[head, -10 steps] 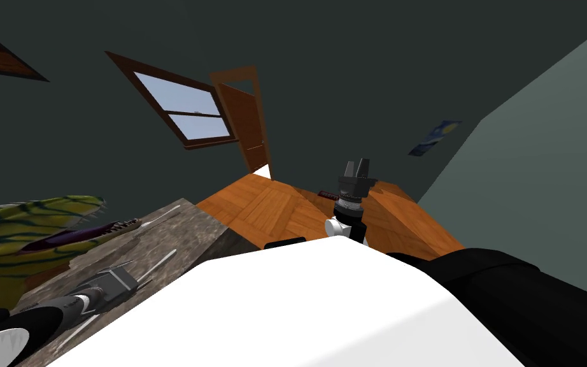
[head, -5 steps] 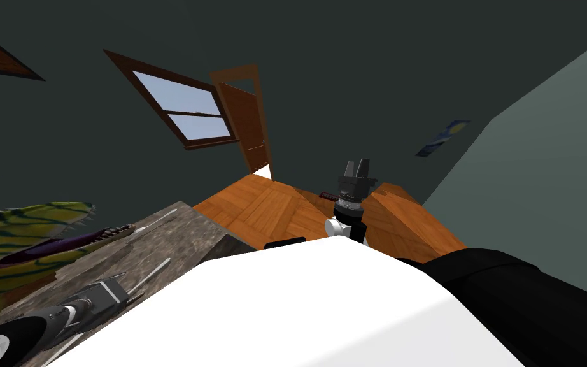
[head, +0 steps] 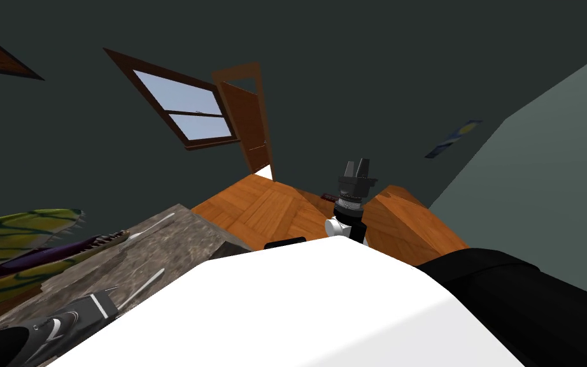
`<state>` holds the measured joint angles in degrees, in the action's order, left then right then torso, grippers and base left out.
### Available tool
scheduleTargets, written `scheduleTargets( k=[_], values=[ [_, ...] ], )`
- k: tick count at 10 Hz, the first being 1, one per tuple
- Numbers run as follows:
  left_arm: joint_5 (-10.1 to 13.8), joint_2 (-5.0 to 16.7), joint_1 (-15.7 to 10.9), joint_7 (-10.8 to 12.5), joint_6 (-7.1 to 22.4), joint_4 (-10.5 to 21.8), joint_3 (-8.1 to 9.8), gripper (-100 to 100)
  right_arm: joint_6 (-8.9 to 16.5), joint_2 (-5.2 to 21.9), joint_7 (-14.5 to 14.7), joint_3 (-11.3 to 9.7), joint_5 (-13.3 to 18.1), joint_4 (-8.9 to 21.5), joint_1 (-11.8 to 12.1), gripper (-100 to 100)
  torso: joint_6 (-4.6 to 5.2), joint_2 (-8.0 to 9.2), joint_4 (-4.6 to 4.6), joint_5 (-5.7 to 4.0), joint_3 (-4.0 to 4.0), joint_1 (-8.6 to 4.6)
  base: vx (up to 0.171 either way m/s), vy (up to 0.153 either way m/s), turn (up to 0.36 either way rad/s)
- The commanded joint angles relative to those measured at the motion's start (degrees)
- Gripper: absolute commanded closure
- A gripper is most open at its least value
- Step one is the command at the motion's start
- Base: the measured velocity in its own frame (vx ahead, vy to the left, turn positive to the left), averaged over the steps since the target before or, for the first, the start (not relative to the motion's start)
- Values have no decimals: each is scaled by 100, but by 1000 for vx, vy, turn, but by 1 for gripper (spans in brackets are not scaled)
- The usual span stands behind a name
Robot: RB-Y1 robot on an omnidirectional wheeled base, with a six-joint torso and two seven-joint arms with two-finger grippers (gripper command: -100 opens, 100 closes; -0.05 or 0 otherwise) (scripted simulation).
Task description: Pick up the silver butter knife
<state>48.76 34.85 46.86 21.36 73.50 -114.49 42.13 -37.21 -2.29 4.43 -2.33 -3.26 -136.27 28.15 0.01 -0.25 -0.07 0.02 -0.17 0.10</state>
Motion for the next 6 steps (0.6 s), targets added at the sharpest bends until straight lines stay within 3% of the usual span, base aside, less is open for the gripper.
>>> scheduleTargets(
  k=[1, 6],
  values=[
    [49, 51, -47, 21, 286, 163, 28, -100, 0, 0, 0, 0, 0, 0, 0, 0, 0, 0, 0, 0, 0, 0, 88, 19, 41],
    [155, 162, -144, 88, 1019, 490, 85, -100, 0, 0, 0, 0, 0, 0, 0, 0, -1, 6, 2, 2, 4, 7, 76, 31, 39]
  ],
)
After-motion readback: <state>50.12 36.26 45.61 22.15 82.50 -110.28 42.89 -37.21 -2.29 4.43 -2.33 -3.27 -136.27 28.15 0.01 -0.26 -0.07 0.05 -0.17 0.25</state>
